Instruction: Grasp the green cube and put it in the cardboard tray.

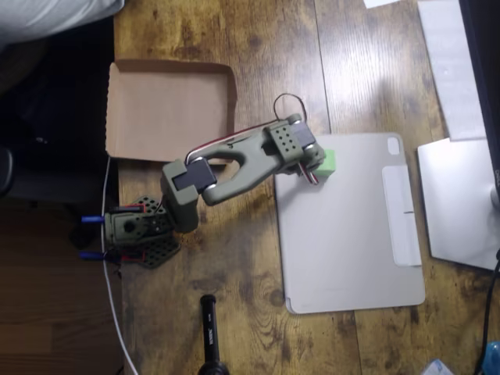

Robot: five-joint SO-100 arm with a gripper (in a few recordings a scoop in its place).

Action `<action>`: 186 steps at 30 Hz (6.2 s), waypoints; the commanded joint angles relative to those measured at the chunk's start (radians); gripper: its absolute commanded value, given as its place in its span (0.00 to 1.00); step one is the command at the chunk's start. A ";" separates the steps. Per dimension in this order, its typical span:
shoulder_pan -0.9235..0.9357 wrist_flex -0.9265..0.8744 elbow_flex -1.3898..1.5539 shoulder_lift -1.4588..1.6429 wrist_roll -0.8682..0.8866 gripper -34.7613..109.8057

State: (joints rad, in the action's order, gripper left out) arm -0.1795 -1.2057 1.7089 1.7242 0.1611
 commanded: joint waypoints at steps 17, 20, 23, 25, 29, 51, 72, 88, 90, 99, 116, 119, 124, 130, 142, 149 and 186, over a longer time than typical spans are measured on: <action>0.038 0.118 -0.160 -0.040 -0.092 0.48; 0.048 0.118 -0.160 -0.081 -0.084 0.48; 0.051 0.049 -0.181 -0.103 -0.080 0.48; 0.054 -0.009 -0.201 -0.110 -0.075 0.48; 0.064 -0.054 -0.236 -0.133 -0.060 0.48; 0.052 0.149 -0.101 -0.179 0.014 0.30; -0.304 -0.270 0.052 0.357 -0.173 0.24; -0.681 -0.433 0.290 0.541 -0.172 0.24; -0.692 -0.433 0.288 0.540 -0.169 0.34; -0.704 -0.434 0.259 0.502 -0.195 0.53; 0.031 -0.359 0.170 0.408 -0.207 0.41; 0.117 -0.396 0.144 0.345 -0.130 0.36; 0.183 -0.494 0.101 0.236 -0.072 0.32; 0.216 -0.555 0.137 0.183 -0.107 0.30; 0.256 -0.560 0.143 0.130 -0.117 0.30; 0.267 -0.566 0.137 0.141 -0.126 0.30; 0.267 -0.565 0.137 0.144 -0.120 0.30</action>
State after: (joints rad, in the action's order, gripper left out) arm 0.0782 -1.7518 1.8500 1.8515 0.0307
